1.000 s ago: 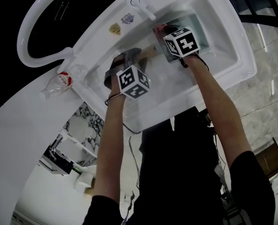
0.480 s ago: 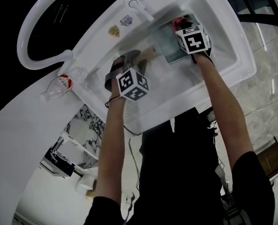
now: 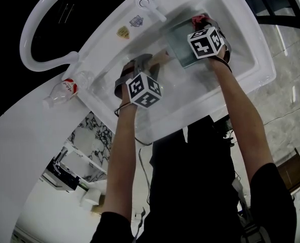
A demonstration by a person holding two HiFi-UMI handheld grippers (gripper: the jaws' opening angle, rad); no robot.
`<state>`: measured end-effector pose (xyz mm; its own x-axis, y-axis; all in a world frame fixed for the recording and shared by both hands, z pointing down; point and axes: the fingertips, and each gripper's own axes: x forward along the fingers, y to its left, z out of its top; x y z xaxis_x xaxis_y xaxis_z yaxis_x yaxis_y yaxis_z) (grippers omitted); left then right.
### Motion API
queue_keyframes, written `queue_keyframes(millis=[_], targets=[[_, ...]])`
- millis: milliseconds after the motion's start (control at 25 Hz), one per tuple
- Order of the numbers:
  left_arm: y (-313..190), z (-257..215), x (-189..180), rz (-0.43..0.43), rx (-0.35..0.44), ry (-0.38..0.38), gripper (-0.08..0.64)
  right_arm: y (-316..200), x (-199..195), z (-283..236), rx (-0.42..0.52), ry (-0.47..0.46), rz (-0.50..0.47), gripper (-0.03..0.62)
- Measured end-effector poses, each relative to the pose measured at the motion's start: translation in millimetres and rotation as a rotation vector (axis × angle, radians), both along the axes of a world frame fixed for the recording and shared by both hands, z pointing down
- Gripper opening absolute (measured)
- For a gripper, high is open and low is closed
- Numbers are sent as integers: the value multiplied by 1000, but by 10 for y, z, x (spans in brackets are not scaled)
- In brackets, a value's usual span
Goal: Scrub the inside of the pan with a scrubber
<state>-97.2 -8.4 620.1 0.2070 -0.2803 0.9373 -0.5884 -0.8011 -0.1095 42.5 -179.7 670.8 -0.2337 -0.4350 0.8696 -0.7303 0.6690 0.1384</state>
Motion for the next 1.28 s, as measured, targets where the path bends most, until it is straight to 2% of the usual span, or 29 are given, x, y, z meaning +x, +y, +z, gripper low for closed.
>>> queue_keyframes(millis=[160,400,560,680,840,920,1120,1280], targets=[[7,-3,-3,1,3,-4,166,186,-141,-43,-70,-125,12,44],[-3,1,0,3,16,-11,166,590,-631,-142,-141,-268,-87,44],[18,2,0,2,18,-15,166,836,-911,-186,-184,-313,-171,44],[3,9,-1,0,16,-13,166,909,-949,-189,-216,-317,-212,44],[0,9,0,3,13,-9,166,943,-772,-155,-232,-235,-306,46],[2,10,-3,3,12,-9,166,877,-603,-116,-218,-175,-315,46],[0,6,-1,-1,8,-4,166,594,-191,-45,-139,-47,-287,46],[1,5,10,-6,-5,0,166,438,83,20,-49,143,-335,45]])
